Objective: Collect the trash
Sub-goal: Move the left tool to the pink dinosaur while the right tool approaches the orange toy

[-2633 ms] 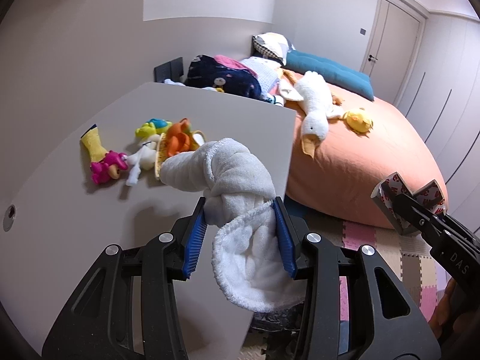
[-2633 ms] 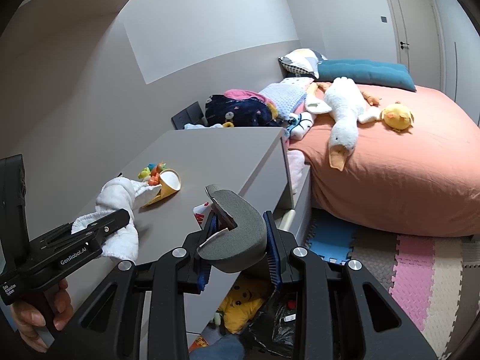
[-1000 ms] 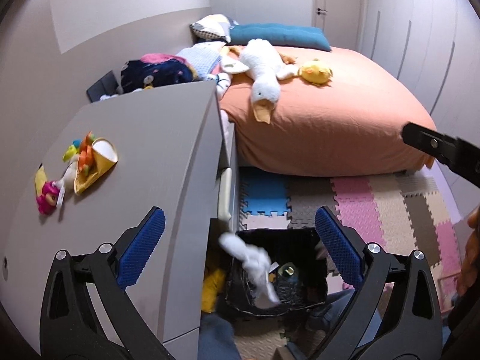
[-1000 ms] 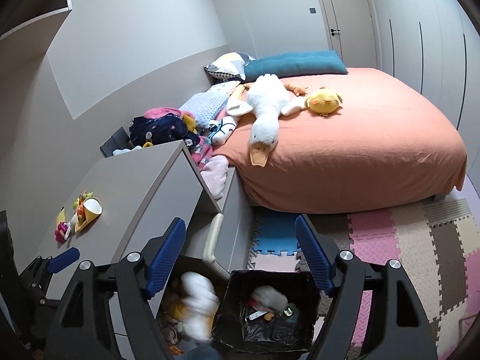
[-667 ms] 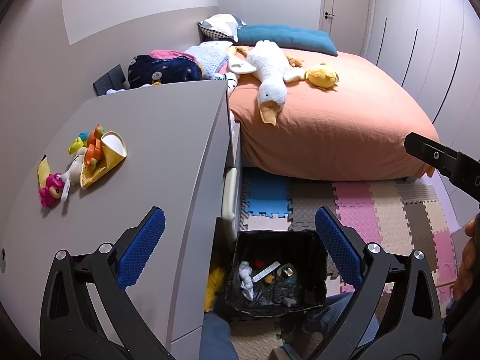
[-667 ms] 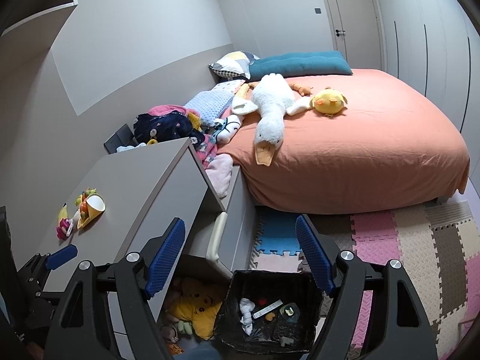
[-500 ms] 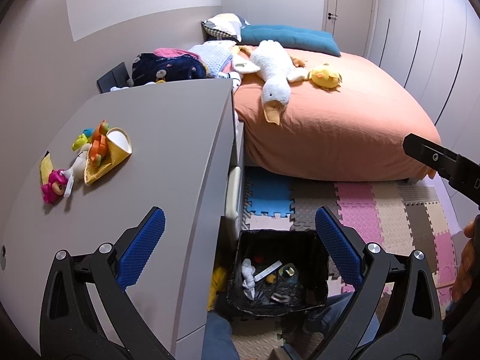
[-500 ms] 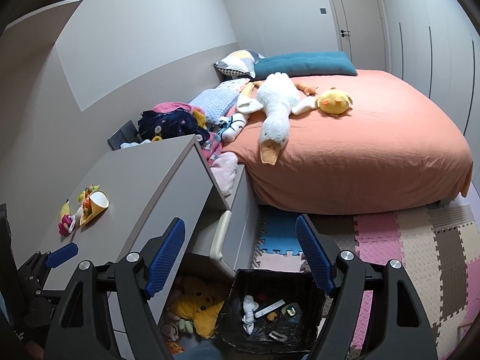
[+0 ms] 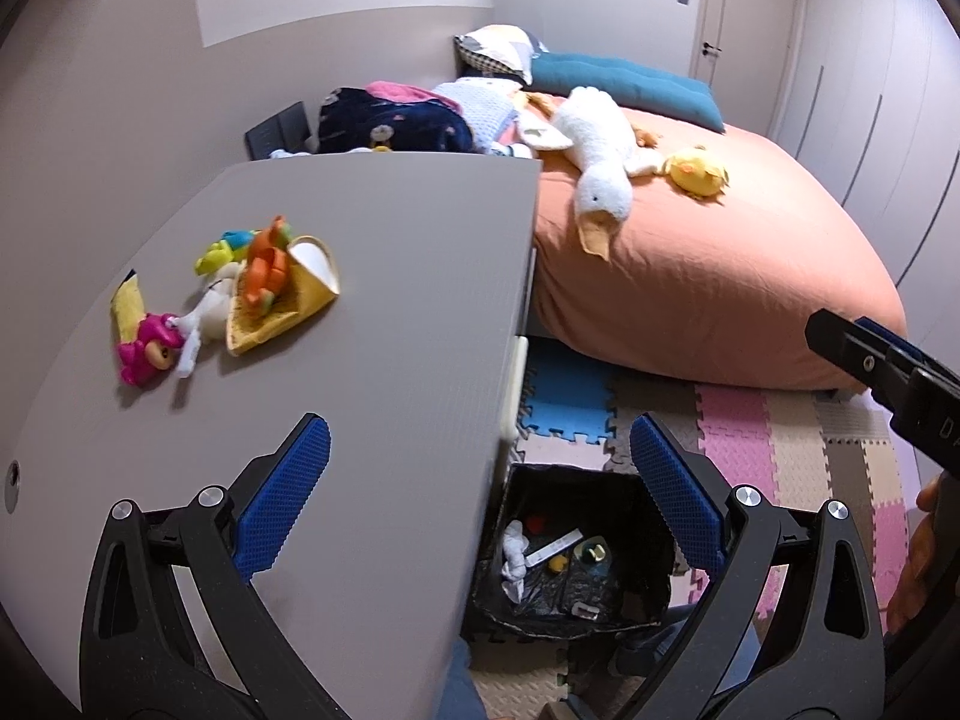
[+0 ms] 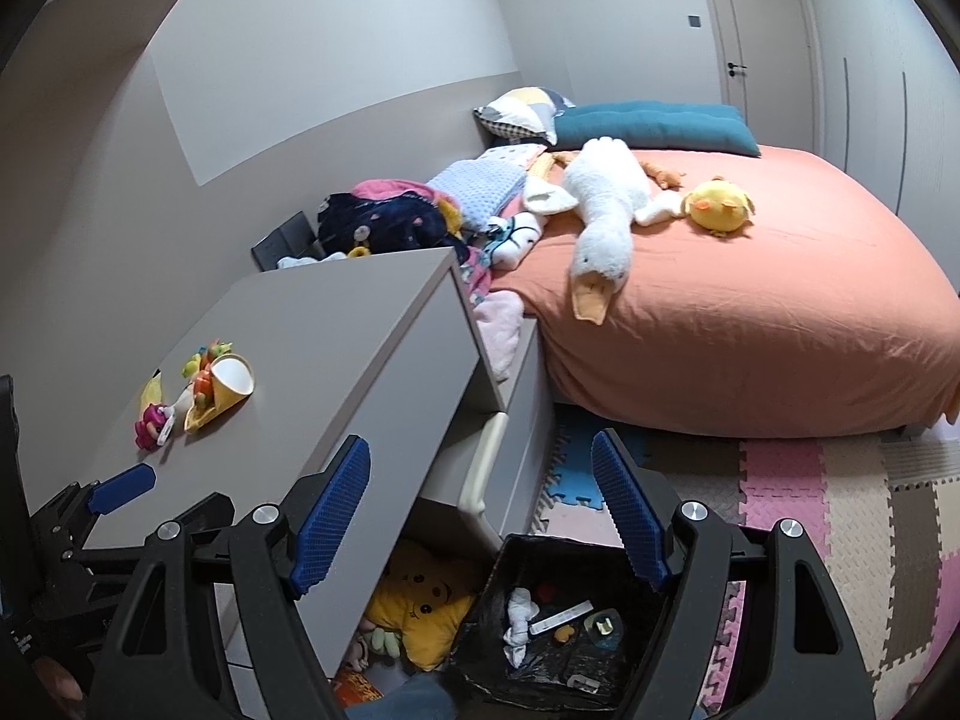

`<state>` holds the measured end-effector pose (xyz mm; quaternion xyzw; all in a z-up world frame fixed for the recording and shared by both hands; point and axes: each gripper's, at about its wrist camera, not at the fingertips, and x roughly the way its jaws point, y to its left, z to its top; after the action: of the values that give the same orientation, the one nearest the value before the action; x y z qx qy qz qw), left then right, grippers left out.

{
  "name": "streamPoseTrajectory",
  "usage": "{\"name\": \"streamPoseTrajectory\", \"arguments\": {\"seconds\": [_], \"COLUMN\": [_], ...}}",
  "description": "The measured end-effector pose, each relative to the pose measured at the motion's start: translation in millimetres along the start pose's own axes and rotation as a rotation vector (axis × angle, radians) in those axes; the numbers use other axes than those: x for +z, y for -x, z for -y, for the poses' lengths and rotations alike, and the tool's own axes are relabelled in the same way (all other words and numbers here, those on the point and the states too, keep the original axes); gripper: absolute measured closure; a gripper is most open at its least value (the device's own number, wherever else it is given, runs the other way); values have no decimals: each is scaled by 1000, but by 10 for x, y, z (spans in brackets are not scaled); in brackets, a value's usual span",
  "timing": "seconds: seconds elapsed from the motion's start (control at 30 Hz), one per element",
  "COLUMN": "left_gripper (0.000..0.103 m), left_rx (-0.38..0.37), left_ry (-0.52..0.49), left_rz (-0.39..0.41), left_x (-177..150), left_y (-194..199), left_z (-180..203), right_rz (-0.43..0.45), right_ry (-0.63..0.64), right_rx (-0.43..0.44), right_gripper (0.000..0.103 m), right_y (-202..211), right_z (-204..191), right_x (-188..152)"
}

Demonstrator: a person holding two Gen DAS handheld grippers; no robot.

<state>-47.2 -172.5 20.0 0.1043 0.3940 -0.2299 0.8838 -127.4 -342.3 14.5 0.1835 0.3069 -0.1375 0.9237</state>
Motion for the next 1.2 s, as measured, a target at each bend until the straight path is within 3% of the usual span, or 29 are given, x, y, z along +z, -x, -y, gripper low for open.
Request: {"name": "streamPoseTrajectory", "arguments": {"seconds": [0.73,1.2], "left_gripper": [6,6], "left_rx": [102,147], "left_ry": [119,253], "left_rz": [-9,-1], "left_x": [111,111], "left_y": [-75,-164], "left_z": [-954,-1643], "right_rz": [-48,-91], "right_ry": [101,175], "right_rx": [111,177], "right_gripper": [26,26], "right_y": [-479,-854], "right_z": [-867,-1466], "right_x": [176,223]}}
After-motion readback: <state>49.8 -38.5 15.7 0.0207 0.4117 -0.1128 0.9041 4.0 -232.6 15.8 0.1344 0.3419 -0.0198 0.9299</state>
